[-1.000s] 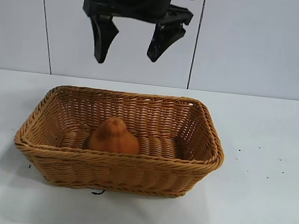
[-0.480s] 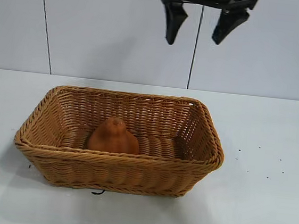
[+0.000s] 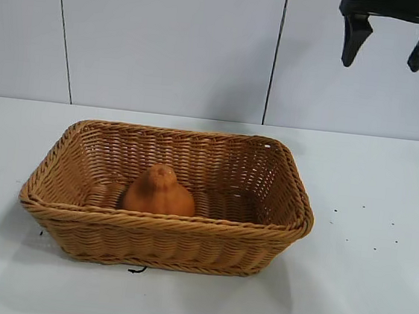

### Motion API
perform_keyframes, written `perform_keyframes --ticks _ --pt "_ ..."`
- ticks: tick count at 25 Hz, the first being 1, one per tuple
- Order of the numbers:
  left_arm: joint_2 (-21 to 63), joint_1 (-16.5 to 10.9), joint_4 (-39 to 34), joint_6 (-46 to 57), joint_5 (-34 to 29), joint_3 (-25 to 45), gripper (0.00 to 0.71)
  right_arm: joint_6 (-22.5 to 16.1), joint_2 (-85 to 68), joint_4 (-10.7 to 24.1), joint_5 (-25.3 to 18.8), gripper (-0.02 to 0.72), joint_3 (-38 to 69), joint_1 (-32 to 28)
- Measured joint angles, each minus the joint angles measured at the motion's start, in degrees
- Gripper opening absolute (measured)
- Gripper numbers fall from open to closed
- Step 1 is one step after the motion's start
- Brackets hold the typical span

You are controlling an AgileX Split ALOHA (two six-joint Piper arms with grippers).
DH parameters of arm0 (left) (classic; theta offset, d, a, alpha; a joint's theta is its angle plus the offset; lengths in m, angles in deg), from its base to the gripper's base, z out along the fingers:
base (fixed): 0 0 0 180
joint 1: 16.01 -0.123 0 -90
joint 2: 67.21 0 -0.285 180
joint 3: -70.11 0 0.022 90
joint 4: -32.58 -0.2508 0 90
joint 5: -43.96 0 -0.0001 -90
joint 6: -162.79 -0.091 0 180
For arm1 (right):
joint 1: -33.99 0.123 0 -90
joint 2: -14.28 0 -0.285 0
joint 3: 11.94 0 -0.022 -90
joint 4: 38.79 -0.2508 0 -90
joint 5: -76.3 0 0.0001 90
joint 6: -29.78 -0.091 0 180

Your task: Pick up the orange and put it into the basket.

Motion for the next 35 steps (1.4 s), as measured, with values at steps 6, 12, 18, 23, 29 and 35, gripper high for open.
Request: perform_keyframes --ticks 6,12,18,23,29,35 --pt "0.0 0.0 0.1 0.0 0.0 0.0 0.692 0.0 -16.4 -2.3 0.0 0.696 22.5 1.0" --pt "0.0 0.0 0.1 0.0 0.0 0.0 0.692 2.7 -35.1 -4.0 -0.1 0.696 42.2 1.0" --pt "0.0 0.0 0.2 0.0 0.0 0.0 0.692 4.9 -52.8 -4.0 3.5 0.696 58.6 1.0" --pt "0.0 0.0 0.2 0.0 0.0 0.0 0.692 5.4 -67.6 -4.0 9.4 0.696 70.6 1.0" --pt "0.0 0.0 0.2 0.0 0.0 0.0 0.692 6.4 -84.5 -4.2 11.2 0.696 73.9 1.0" --pt "0.0 0.0 0.2 0.0 0.0 0.0 0.692 6.4 -100.5 -4.2 11.3 0.696 74.1 1.0"
